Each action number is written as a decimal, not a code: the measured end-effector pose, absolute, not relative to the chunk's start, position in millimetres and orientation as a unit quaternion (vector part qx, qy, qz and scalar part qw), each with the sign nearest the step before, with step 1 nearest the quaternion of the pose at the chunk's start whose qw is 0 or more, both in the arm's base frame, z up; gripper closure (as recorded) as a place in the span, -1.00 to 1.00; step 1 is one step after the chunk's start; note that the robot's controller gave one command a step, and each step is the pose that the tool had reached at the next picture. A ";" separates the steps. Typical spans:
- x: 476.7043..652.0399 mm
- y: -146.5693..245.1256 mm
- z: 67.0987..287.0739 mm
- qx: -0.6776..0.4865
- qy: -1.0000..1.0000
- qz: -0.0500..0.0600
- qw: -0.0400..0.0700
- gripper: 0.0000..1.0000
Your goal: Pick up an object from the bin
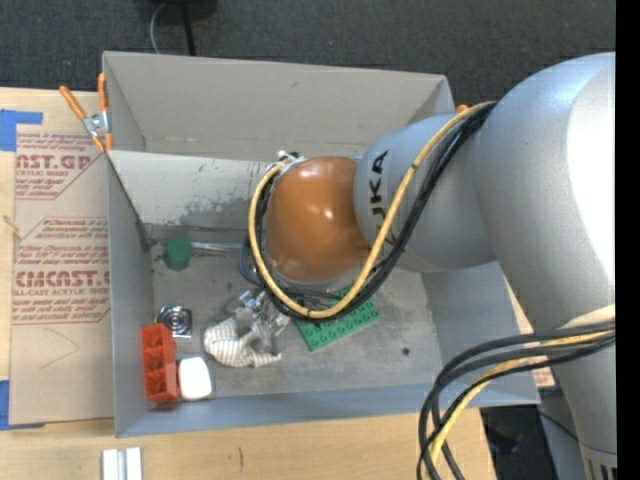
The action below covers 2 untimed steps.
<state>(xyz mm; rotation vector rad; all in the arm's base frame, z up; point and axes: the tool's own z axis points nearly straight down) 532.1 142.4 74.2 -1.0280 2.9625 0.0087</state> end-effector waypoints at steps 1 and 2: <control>532.2 142.6 82.7 -0.328 0.945 0.003 0.003 1.00; 531.8 142.8 91.4 -0.328 0.945 0.003 0.003 1.00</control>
Offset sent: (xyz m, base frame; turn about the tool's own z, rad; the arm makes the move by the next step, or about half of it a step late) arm -0.0001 0.0000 0.0404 0.0000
